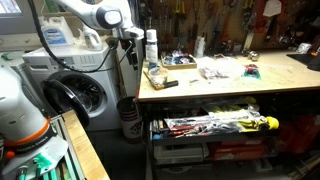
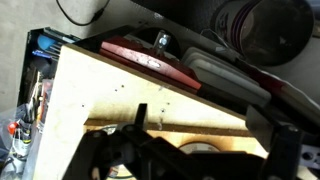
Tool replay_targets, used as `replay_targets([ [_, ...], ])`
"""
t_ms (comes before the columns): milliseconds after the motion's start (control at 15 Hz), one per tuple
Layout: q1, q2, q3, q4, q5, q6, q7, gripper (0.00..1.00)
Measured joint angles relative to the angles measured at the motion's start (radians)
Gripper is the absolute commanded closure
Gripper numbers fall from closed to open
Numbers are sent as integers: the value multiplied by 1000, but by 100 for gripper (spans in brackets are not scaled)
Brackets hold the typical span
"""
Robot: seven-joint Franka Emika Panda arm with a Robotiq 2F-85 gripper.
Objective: Put the metal bowl in the clear bowl
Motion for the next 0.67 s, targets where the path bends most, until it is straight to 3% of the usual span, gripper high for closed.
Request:
replay_targets([
  [667,0,205,-34,175,9,88,494,0],
])
